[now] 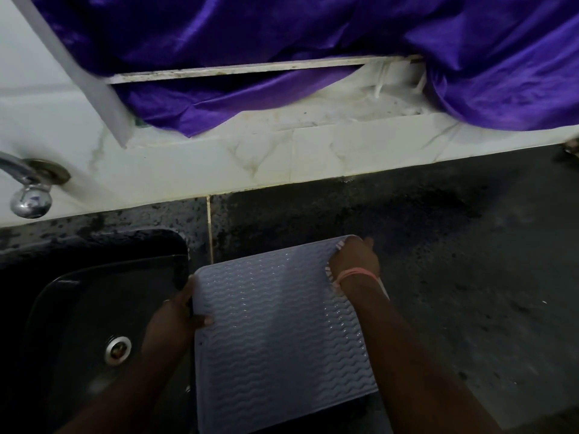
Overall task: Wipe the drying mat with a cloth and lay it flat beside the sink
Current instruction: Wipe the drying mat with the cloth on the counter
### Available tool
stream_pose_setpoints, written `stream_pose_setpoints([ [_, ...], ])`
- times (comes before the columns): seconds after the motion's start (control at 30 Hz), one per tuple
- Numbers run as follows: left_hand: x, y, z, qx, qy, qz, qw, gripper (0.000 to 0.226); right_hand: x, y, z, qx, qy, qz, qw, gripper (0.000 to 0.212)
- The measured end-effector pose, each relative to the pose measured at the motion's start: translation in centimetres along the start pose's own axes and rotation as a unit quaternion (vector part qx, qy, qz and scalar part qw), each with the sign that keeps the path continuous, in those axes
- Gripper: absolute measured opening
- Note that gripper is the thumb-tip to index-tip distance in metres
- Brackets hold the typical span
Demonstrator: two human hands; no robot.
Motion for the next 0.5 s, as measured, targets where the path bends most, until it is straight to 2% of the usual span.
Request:
stream_pose_setpoints([
  [0.27, -0.3, 0.0, -0.7, 0.013, -0.004, 0.003, 1.000, 0.104, 3.4, 2.4, -3.7, 0.006, -0.034, 0.000, 0.999, 0.027],
  [0.5, 0.1, -0.5, -0.7, 0.032, -0.001, 0.001, 0.999, 0.108, 6.6, 4.4, -7.9, 0.024, -0.108, 0.014, 0.994, 0.024],
])
Point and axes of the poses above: each hand's wrist, its own x-axis away from the middle knuckle, its own y-axis out of the palm, z = x × y, the point moved 4 cm from there along -x, towards the middle knuckle, and after that the axes turned 9 degrees about x, right-handed, at the moved point
